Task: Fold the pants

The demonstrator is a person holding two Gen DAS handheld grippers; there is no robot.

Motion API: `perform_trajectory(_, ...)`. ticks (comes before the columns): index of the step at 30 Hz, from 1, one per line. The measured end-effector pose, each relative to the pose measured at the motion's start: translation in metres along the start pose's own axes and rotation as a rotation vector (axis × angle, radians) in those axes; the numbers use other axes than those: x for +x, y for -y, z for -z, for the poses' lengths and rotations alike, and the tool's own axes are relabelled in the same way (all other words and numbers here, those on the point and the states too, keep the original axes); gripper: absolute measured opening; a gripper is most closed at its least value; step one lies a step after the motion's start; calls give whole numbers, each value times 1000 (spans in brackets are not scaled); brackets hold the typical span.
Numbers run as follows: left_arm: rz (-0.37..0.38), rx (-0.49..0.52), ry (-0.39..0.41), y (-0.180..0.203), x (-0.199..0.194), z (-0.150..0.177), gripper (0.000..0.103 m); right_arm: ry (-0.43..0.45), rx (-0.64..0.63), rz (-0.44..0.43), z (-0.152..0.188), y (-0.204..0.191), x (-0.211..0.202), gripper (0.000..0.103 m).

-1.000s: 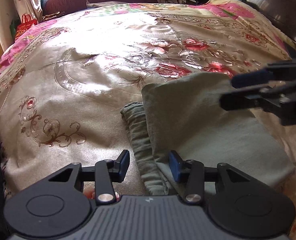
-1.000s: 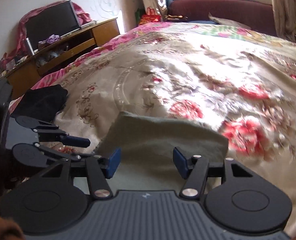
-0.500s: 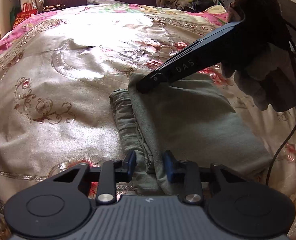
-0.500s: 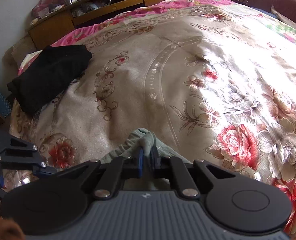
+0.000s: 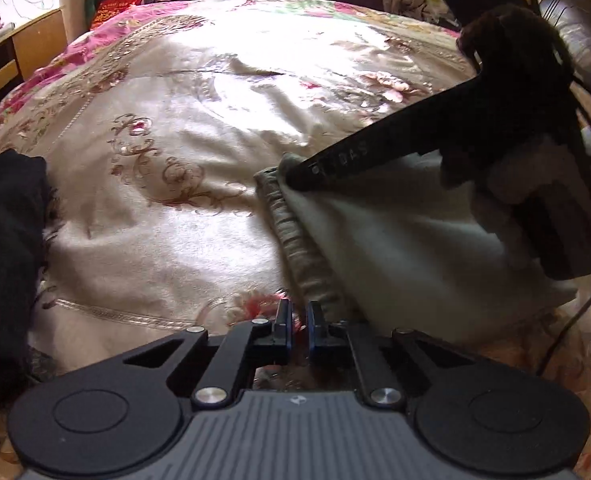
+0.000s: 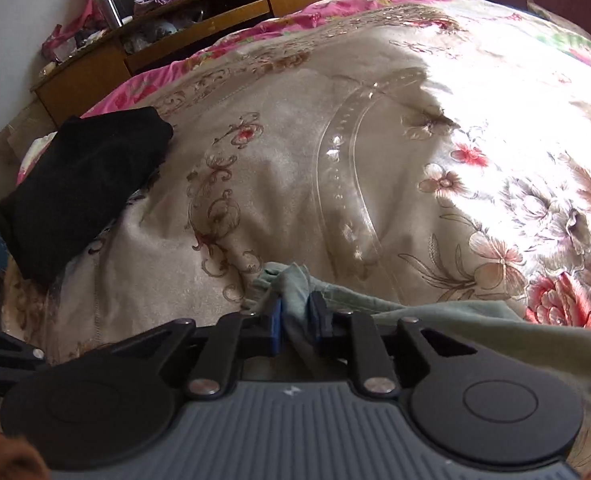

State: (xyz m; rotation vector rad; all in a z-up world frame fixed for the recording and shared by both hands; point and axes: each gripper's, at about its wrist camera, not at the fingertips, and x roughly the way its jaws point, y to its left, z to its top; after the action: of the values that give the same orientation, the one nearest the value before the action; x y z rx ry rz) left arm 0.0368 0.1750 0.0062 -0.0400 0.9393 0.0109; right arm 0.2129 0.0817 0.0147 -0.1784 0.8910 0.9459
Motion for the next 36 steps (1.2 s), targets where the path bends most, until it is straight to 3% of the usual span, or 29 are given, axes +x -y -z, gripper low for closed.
perform_trajectory(3, -5, -5, 9, -5, -9, 2, 24, 55, 41, -10, -4, 2, -20, 21)
perform_trajectory(8, 10, -11, 101, -2, -27, -12, 30, 219, 25, 69, 14, 1, -91, 34)
perform_trajectory(11, 29, -3, 113, 6, -16, -23, 37, 200, 51, 65, 44, -3, -111, 37)
perform_trajectory(14, 48, -8, 92, 14, -1, -27, 37, 99, 64, 49, 77, -12, -98, 36)
perform_trajectory(16, -8, 37, 33, 20, 16, -25, 41, 41, 95, 69, 95, -13, -76, 38)
perform_trajectory(20, -47, 92, 48, 23, 8, -26, 44, 140, 205, 54, 92, 0, -102, 37)
perform_trajectory(23, -44, 60, 72, 15, 2, -34, 46, 228, 281, 85, 99, 22, -135, 46)
perform_trajectory(26, 19, -16, 58, 4, 9, -39, 46, 207, 371, 125, 116, 52, -138, 50)
perform_trajectory(30, 103, -79, 9, -2, 22, -36, 47, 167, 527, 48, 140, 83, -120, 50)
perform_trajectory(36, 139, -89, 8, -9, 11, -35, 54, 221, 605, -66, 145, 98, -118, 52)
